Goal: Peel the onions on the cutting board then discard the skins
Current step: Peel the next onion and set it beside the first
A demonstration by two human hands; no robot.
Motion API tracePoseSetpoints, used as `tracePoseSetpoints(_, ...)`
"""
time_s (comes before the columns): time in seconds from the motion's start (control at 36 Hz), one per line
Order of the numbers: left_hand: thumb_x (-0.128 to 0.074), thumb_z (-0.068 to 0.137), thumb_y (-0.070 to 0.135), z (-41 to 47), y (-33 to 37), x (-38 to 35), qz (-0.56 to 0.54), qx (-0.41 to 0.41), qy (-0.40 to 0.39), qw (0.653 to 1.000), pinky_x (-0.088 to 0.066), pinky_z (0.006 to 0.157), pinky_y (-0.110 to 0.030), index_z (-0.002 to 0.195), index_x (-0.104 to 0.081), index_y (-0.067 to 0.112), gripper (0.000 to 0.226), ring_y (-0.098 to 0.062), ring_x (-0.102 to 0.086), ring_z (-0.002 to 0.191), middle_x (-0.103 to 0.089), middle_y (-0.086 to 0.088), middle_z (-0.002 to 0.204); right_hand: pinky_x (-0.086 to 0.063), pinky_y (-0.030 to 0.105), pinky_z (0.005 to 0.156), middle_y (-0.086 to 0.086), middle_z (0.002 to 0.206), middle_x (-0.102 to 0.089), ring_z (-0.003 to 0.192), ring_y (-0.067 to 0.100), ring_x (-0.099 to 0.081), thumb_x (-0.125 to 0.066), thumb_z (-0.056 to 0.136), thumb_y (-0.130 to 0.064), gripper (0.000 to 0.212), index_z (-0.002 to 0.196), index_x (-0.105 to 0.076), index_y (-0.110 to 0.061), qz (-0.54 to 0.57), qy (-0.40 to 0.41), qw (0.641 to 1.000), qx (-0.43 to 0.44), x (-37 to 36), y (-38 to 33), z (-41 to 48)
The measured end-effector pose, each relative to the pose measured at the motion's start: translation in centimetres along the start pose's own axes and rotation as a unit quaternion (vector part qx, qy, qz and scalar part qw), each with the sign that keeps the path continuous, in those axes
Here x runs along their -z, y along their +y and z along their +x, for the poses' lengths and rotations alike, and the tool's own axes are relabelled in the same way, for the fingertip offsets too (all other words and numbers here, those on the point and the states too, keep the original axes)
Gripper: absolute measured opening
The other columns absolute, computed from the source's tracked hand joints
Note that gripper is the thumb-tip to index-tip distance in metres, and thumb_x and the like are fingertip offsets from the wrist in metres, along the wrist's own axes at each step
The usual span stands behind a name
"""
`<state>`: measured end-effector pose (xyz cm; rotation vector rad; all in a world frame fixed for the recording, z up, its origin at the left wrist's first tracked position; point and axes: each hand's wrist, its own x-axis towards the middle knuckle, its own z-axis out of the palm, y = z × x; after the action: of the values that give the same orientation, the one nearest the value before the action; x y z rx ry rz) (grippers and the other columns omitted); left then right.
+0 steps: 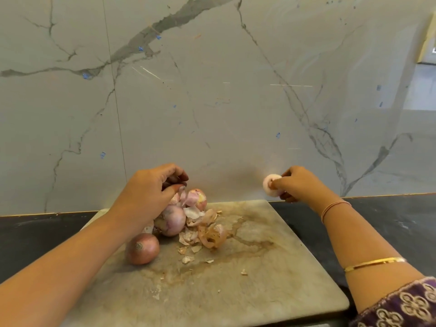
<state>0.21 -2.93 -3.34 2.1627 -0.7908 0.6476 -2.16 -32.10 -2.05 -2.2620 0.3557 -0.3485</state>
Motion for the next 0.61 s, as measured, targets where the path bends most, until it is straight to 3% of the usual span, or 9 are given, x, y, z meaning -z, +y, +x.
tracePoseSetpoints(0.14, -0.070, 0.083, 0.009, 0.0, 0.3, 0.0, 0.017, -0.006, -0.010, 1.000, -0.049, 0.076, -0.015, 0.085, -0.061, 0.039, 0.031, 0.006, -0.063, 0.081, -0.067, 0.023, 0.082, -0.053, 0.034, 0.062, 0.026, 0.093, -0.064, 0.077, 0.033, -0.062, -0.059, 0.092, -0.011, 0.020, 0.104, -0.049, 0.001, -0.050, -0.020, 0.996, -0.077, 0.6, 1.3, 0.1)
tracePoseSetpoints(0.25, -0.068, 0.085, 0.013, -0.1, 0.4, -0.1, 0.028, -0.010, -0.016, 0.999, -0.043, 0.070, -0.003, 0.088, -0.063, 0.036, 0.024, 0.011, -0.061, 0.082, -0.064, 0.027, 0.084, -0.049, 0.030, 0.055, 0.022, 0.087, -0.062, 0.078, 0.033, -0.062, -0.059, 0.094, -0.016, 0.020, 0.103, -0.048, -0.001, -0.050, -0.027, 0.993, -0.105, 0.6, 1.6, 0.6)
tracePoseSetpoints(0.53, -0.067, 0.087, 0.018, -0.2, 0.4, -0.1, 0.045, -0.007, -0.023, 0.999, -0.045, 0.071, -0.009, 0.093, -0.065, 0.034, 0.017, 0.004, -0.063, 0.084, -0.067, 0.019, 0.087, -0.043, 0.029, 0.056, 0.015, 0.082, -0.052, 0.074, 0.027, -0.054, -0.052, 0.098, -0.036, 0.034, 0.105, -0.045, -0.004, -0.039, -0.017, 0.991, -0.126, 1.1, 1.8, 0.1)
tracePoseSetpoints(0.61, -0.068, 0.086, 0.019, -0.2, 0.4, -0.1, 0.043, -0.003, -0.022, 0.999, -0.048, 0.073, -0.013, 0.092, -0.065, 0.034, 0.017, 0.004, -0.063, 0.084, -0.067, 0.020, 0.086, -0.048, 0.036, 0.071, 0.017, 0.093, -0.052, 0.084, 0.031, -0.054, -0.047, 0.100, -0.036, 0.033, 0.103, -0.045, -0.003, -0.052, 0.001, 0.992, -0.117, 1.2, 1.7, 0.3)
